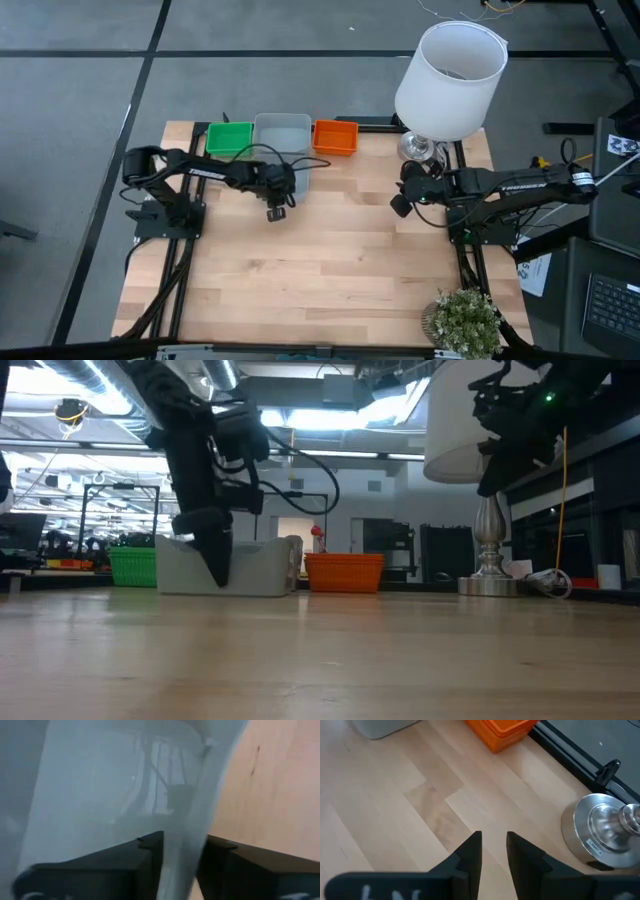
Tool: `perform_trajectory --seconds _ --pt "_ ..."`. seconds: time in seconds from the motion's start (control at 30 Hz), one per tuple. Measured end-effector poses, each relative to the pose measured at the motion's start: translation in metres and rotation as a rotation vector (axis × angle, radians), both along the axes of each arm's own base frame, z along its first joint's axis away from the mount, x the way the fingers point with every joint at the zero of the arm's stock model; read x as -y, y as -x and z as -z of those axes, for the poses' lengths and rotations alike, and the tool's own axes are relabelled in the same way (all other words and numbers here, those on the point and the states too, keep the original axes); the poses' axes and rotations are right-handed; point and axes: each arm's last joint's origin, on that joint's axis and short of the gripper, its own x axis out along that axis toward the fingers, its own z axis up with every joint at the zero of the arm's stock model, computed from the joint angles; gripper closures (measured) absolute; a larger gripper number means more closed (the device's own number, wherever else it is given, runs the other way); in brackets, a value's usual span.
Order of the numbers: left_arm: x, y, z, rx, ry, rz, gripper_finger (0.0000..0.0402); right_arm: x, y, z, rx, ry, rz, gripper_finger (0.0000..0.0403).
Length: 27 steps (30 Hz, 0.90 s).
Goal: Stack baskets by color
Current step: Stack the bottom gray bin on top of the top gray bin
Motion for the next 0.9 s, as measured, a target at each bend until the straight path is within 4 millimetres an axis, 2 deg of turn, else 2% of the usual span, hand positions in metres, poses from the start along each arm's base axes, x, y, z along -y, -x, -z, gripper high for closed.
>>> perform_trajectory --seconds 0.1,0.17,0.3,0.43,0.57,0.67,0.77,0.9 --pt "0.008 -0.004 -0.001 0.007 -0.002 0.018 0.0382 0.000 0.000 0.000 -0.002 0.003 -0.004 0.0313" --pt "0.015 -0.006 -0.013 0.006 0.006 0.029 0.0392 0.000 0.000 0.000 -0.011 0.011 -0.018 0.0313" --pt "0.024 -0.014 -0.063 0.039 -0.080 0.049 0.0399 0.000 0.000 0.000 -0.019 0.019 -0.029 0.0313" --pt "0.021 -0.015 -0.124 0.041 -0.297 0.083 0.0401 0.000 0.000 0.000 -0.022 0.024 -0.037 0.0313" --pt "-0.008 -0.014 -0.168 0.021 -0.429 0.143 0.0401 0.000 0.000 0.000 -0.024 0.025 -0.040 0.0313" --pt "-0.043 -0.013 -0.182 0.028 -0.451 0.151 0.0401 0.000 0.000 0.000 -0.025 0.026 -0.040 0.0313" --pt "-0.082 -0.002 -0.172 -0.023 -0.384 0.133 0.0401 0.000 0.000 0.000 -0.025 0.026 -0.040 0.0313" --pt "-0.127 0.009 -0.147 -0.066 -0.259 0.113 0.0401 0.000 0.000 0.000 -0.036 0.036 -0.056 0.0313"
